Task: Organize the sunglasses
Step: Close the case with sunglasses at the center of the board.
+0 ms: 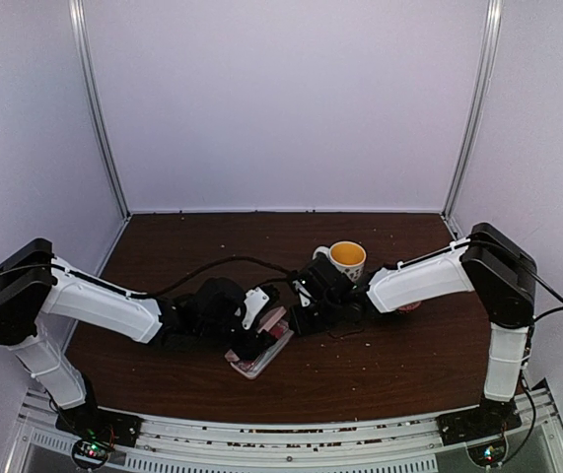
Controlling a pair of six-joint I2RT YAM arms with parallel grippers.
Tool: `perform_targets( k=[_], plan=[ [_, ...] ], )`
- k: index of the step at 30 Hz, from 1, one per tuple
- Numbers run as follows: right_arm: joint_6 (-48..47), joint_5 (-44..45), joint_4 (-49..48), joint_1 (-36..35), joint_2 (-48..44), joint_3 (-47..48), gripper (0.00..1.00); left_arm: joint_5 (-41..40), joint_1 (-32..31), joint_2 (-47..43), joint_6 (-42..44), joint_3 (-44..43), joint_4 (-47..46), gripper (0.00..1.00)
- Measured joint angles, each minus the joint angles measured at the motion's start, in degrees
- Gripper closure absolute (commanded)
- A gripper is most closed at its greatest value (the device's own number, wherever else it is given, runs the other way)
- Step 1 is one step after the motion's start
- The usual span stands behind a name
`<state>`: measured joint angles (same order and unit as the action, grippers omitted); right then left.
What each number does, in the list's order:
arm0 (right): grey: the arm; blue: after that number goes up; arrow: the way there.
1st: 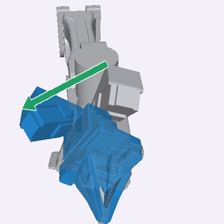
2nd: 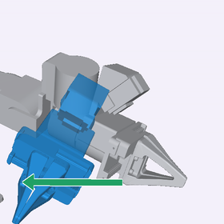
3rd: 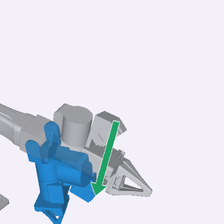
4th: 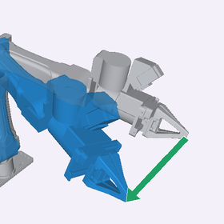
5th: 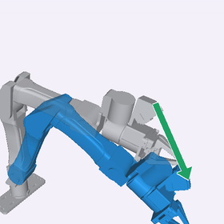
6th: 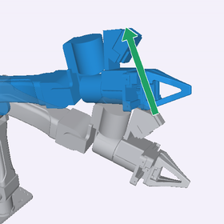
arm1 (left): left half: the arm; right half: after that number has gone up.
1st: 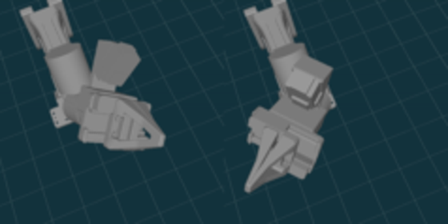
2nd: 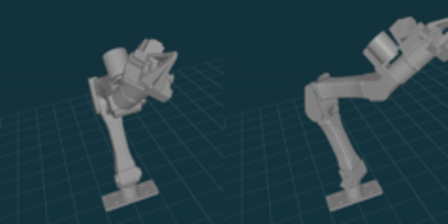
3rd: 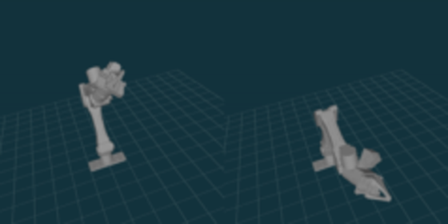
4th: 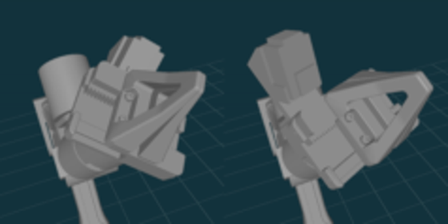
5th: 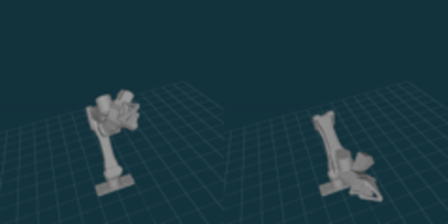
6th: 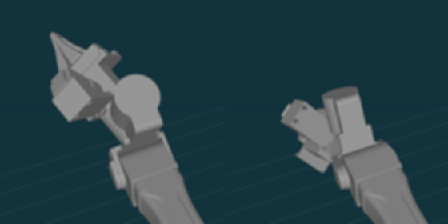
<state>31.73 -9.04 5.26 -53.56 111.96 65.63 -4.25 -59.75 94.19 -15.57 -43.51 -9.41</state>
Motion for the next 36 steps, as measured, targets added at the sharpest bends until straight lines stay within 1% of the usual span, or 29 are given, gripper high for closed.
perform_targets(
  k=[5,10,16,26,36],
  plan=[
    [0.0,0.2,-0.3,-0.1,-0.2,-0.3,0.98,0.0,-0.7,0.0,0.0,0.0,0.2,0.38],
    [0.3,0.0,-0.5,-0.1,-0.3,-0.5,0.98,0.9,-3.3,0.1,-0.1,-0.4,0.7,0.38],
    [1.0,-0.1,-0.8,-0.1,-0.5,-1.0,0.97,0.5,-3.8,0.1,-0.2,-0.5,0.7,0.38],
    [1.9,-1.1,-0.5,-0.1,-3.1,-3.7,0.89,0.0,-4.6,-0.8,-0.4,-0.5,2.6,0.39],
    [3.1,-4.5,-1.7,1.0,-4.9,-6.5,0.87,-0.1,-4.8,-0.9,-0.6,-0.2,3.2,0.39]
  ],
)
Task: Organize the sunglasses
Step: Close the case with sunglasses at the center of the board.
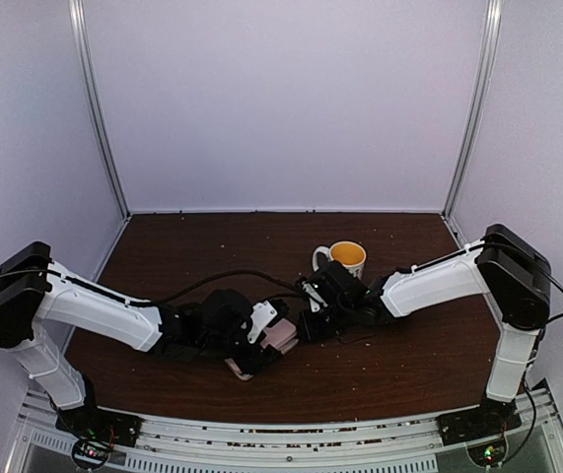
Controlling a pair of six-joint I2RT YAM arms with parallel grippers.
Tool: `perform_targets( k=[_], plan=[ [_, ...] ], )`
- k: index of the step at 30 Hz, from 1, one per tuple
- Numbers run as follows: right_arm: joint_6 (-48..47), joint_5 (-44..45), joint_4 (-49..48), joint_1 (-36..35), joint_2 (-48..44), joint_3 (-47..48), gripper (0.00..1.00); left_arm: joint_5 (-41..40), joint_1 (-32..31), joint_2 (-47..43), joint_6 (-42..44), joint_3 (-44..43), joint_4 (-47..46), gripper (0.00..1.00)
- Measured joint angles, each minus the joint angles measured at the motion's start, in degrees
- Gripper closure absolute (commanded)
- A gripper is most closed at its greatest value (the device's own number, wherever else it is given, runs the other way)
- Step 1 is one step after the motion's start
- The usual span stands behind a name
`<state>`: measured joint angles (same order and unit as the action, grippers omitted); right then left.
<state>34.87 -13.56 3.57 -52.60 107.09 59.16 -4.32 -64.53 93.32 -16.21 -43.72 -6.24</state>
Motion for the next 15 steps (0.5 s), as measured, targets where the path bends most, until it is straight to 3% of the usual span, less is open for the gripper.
perform_targets(
  k=[15],
  plan=[
    [4.2,-8.0,-9.4,2.6,-2.0,-7.4,0.81,0.0,-0.1,0.0,-0.3,0.3,0.8,0.39]
  ],
)
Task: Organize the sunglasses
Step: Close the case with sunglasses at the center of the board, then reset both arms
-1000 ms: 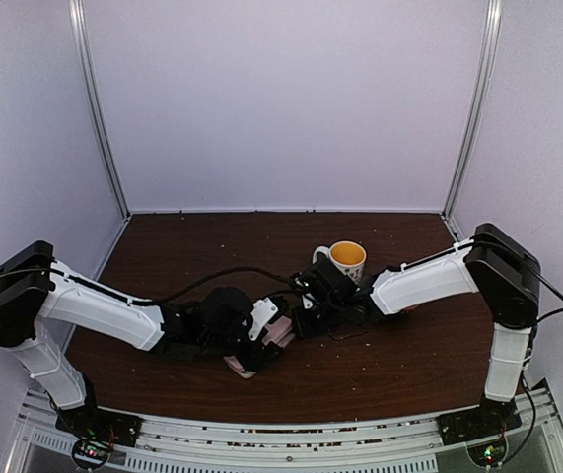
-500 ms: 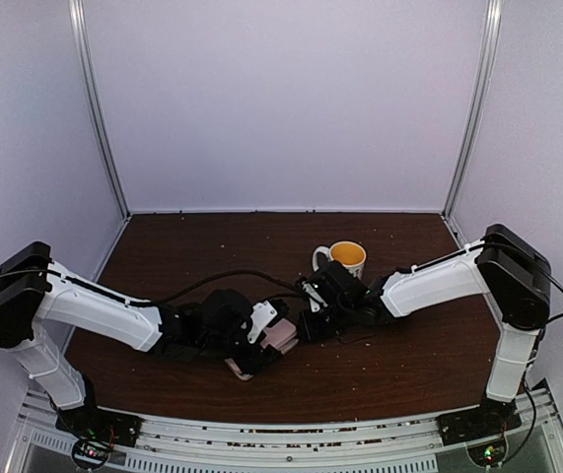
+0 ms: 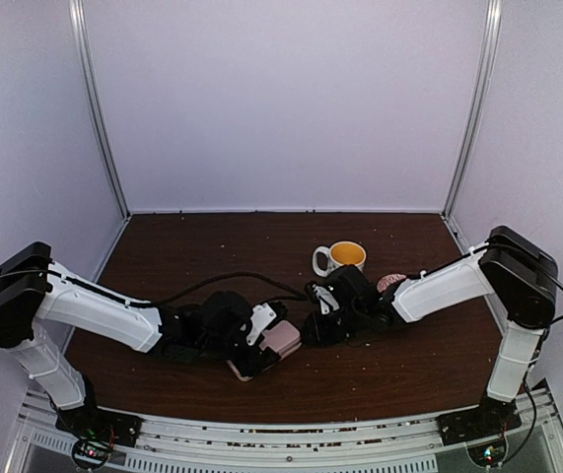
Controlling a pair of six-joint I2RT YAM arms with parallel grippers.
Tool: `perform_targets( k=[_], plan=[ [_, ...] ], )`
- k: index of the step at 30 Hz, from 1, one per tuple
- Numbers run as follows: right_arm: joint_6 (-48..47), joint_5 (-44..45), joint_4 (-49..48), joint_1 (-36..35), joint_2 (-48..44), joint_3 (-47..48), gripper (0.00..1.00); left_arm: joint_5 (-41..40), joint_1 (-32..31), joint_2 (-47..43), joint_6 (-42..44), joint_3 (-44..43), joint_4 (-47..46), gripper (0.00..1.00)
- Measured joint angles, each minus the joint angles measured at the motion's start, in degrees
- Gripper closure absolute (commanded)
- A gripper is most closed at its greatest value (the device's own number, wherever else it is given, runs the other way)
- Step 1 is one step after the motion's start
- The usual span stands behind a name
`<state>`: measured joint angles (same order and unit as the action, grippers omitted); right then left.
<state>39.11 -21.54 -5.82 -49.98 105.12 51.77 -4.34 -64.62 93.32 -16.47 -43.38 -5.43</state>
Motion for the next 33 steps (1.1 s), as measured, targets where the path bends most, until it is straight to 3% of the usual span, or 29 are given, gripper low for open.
perform_targets(
  k=[16,24,33],
  plan=[
    [3.5,-5.3,-7.7,2.9,-4.0,-5.1,0.7,-1.7,-0.1,0.3,0.0,0.0,1.6,0.39],
    [-0.8,-0.9,-1.1,3.1,-9.7,-5.8,0.63,-3.1,-0.1,-1.0,0.0,0.0,4.3,0.32],
    [-3.4,2.3,1.8,3.1,-11.9,-7.2,0.63,-4.8,-0.2,-0.3,0.1,-0.5,5.7,0.38]
  ],
)
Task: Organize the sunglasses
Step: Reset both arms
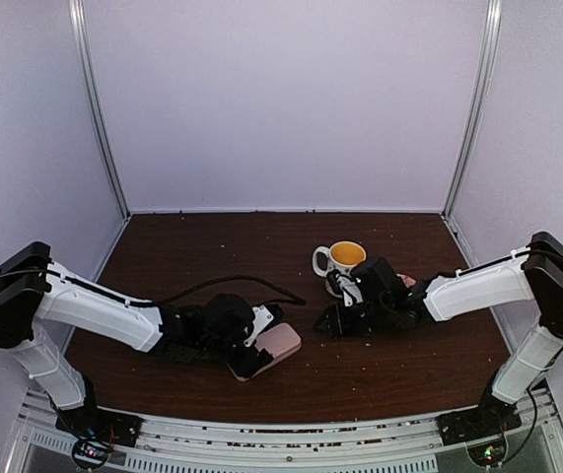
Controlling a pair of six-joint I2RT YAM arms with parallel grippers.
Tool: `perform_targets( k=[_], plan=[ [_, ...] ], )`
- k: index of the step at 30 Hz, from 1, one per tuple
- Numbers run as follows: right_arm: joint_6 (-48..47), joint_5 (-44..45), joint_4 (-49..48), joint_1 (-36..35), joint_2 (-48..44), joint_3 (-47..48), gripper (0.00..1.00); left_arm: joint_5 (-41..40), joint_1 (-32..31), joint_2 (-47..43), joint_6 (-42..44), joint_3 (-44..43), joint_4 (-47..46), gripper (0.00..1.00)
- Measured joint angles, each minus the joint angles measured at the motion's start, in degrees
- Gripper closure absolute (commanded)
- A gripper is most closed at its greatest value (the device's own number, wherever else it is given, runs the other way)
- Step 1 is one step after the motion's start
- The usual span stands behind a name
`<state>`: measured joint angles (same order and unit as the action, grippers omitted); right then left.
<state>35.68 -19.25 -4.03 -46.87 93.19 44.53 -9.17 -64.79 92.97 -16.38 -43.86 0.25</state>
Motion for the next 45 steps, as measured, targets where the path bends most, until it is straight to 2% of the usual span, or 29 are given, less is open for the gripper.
perform_targets(
  k=[6,14,17,22,25,28,31,35,40,45],
  plan=[
    [0.0,0.0,-0.5,0.0,1.0,-0.8,0.63,-1.9,-2.2,5.0,0.0,-4.8,-0.5,0.48],
    [0.1,0.0,-1.5,-0.1,2.0,-1.2,0.63,-3.9,-4.9,7.3,-1.2,-6.2,-2.2,0.49],
    [0.0,0.0,-1.6,-0.1,2.0,-1.3,0.62,-3.9,-5.0,6.6,-1.5,-5.7,-2.3,0.42],
    [-1.6,1.9,0.8,-0.1,0.9,-1.3,0.55,-4.7,-5.4,3.9,-1.6,-4.3,0.4,0.28],
    [-4.1,6.0,5.9,-0.1,-2.8,-1.2,0.46,-7.4,-5.4,1.4,-1.4,-3.6,3.7,0.18],
    [-6.3,11.5,11.8,-0.2,-8.3,-0.4,0.3,-10.6,-4.6,-1.9,-1.3,-3.2,6.3,0.13],
    [-8.8,17.9,18.0,-0.1,-14.2,1.2,0.17,-13.3,-1.7,-7.5,-1.5,-2.1,7.8,0.08],
    [-11.1,25.4,25.4,0.7,-21.0,3.0,0.01,-16.0,5.7,-17.1,-2.6,0.5,8.4,0.02],
    [-13.0,32.0,32.3,3.9,-27.7,3.5,0.0,-19.9,13.8,-28.5,-3.3,3.7,8.9,0.02],
    [-13.5,36.3,36.3,7.9,-32.8,4.3,0.0,-23.2,20.0,-34.3,-3.3,4.2,9.5,0.02]
  ],
)
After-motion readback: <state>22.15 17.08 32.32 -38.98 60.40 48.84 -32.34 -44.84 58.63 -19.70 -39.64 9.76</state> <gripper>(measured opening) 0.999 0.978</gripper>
